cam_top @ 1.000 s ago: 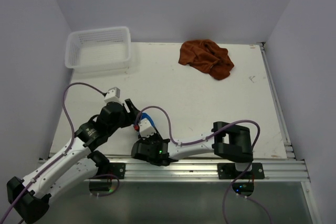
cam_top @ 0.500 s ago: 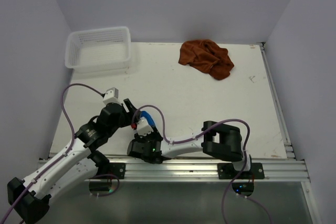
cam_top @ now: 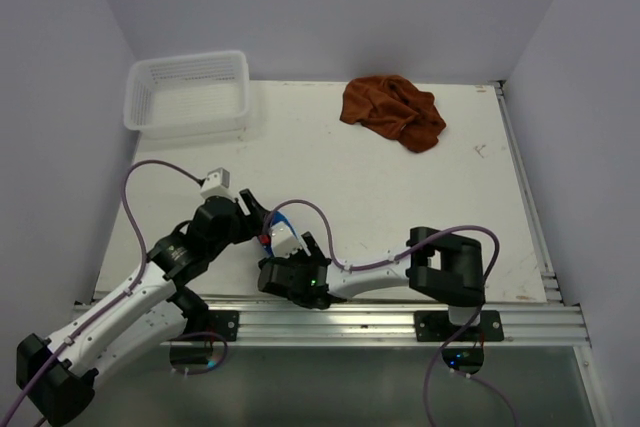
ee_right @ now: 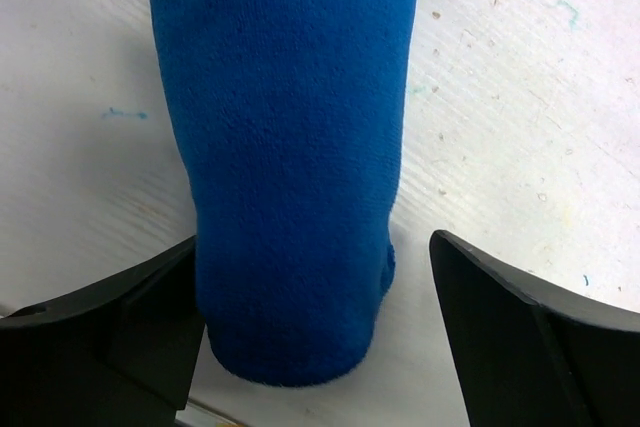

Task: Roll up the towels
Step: Roll the towel

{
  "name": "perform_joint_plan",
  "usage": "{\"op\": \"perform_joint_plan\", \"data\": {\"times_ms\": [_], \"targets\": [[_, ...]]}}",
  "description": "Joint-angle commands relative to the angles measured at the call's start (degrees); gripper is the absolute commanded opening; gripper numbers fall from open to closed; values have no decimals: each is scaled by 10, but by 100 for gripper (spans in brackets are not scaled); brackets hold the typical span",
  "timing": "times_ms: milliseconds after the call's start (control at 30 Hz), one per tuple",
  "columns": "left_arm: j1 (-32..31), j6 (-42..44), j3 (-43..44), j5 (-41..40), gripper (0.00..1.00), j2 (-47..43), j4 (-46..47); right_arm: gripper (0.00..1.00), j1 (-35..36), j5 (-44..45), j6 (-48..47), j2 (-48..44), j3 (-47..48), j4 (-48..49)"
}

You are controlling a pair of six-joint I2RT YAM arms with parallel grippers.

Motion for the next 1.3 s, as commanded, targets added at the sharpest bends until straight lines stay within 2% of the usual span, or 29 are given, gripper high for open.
{"op": "perform_joint_plan", "data": {"times_ms": [0, 100, 133, 267, 500, 700, 900, 1067, 1267], "targets": [[-7, 11, -19, 44, 75, 7, -53, 91, -25, -18, -16, -72, -19, 79], [-7, 2, -22, 55, 78, 4, -57, 96, -23, -41, -28, -119, -53, 109], [-7, 0, -24, 64, 82, 3, -57, 99, -23, -47, -28, -141, -74, 112], [-7, -12, -28, 84, 100, -1, -52, 99, -23, -78, -29, -183, -116, 134], [-8, -47, -39, 107, 100, 9, -45, 99, -19, -123, -18, -263, -208, 199], [-11, -91, -30, 118, 100, 23, -23, 99, -17, -86, -8, -308, -268, 203], [-28, -120, 7, 90, 100, 90, -47, 99, -17, -42, 27, -388, -283, 127], [-64, -174, 40, 35, 100, 119, -55, 99, -18, -32, 43, -465, -322, 118], [-113, -202, 112, -20, 100, 216, -103, 99, -19, -16, 64, -476, -325, 57]]}}
